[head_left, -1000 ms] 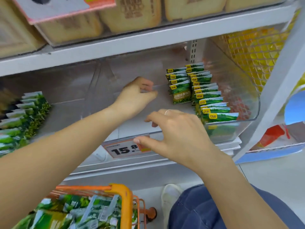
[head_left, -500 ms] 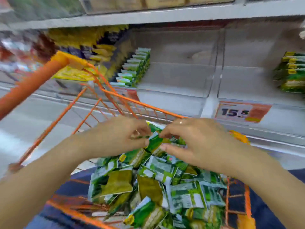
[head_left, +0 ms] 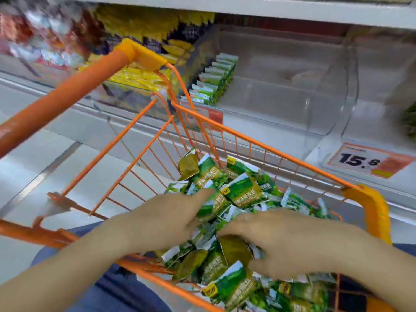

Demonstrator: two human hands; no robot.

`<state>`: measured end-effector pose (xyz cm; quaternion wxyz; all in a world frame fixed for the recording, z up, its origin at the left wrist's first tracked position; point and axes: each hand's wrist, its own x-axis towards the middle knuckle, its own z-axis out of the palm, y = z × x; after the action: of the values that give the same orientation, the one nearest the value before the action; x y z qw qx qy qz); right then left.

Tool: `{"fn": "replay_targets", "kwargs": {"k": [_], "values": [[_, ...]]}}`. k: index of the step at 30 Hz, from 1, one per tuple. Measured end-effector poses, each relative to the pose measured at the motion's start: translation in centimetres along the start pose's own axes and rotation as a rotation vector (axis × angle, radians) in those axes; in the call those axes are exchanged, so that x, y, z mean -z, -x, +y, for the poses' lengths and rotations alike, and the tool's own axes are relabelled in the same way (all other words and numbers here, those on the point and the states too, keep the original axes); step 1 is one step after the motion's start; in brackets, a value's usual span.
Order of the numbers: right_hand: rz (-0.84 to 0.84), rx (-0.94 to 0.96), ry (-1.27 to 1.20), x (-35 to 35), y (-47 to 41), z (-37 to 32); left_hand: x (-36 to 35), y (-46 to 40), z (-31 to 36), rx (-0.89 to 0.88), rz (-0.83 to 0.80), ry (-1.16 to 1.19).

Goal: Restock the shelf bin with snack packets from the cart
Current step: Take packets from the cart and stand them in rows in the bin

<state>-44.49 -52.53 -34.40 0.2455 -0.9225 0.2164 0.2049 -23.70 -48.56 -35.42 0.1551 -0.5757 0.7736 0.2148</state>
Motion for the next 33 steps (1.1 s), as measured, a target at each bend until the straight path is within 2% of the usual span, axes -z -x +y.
{"fn": "replay_targets", "kwargs": {"k": [3,5,6,8,10,13,16,18,20,22,25,29,33], "values": [[0.283,-0.083,-0.251,1.3,0.9,1.2,2.0,0.0,0.1,0.055,0.213,0.573],[0.551,-0.135,-0.419,1.8,1.5,1.8,2.9,0.1,1.2,0.053,0.244,0.977],[0.665,-0.156,-0.484,2.0,1.8,1.9,3.3,-0.3,1.9,0.022,0.250,1.075],[0.796,-0.183,-0.629,2.9,2.7,2.3,4.9,-1.7,3.6,-0.074,0.352,1.035],[0.837,-0.188,-0.717,4.0,4.5,3.3,6.9,-3.6,5.9,-0.165,0.477,0.990],[0.953,-0.312,-0.677,5.6,8.8,5.8,9.6,-7.4,9.8,-0.263,0.613,1.008],[1.128,-0.491,-0.611,5.7,13.6,8.9,11.1,-11.5,13.1,-0.310,0.735,0.822],[1.236,-0.651,-0.519,4.9,16.5,11.8,11.3,-14.5,14.9,-0.261,0.736,0.702],[1.304,-0.780,-0.505,4.2,18.9,14.6,10.8,-17.1,16.0,-0.158,0.632,0.635],[1.307,-0.929,-0.478,3.9,20.5,17.6,9.8,-18.9,16.4,-0.072,0.607,0.482],[1.146,-1.116,-0.365,3.7,21.3,22.0,9.2,-19.8,16.4,-0.036,0.710,0.357],[0.934,-1.163,-0.267,4.1,20.3,27.2,9.0,-20.2,16.5,-0.029,0.741,0.319],[0.639,-1.211,-0.072,4.2,19.0,30.4,8.9,-20.3,16.5,-0.030,0.764,0.321]]}}
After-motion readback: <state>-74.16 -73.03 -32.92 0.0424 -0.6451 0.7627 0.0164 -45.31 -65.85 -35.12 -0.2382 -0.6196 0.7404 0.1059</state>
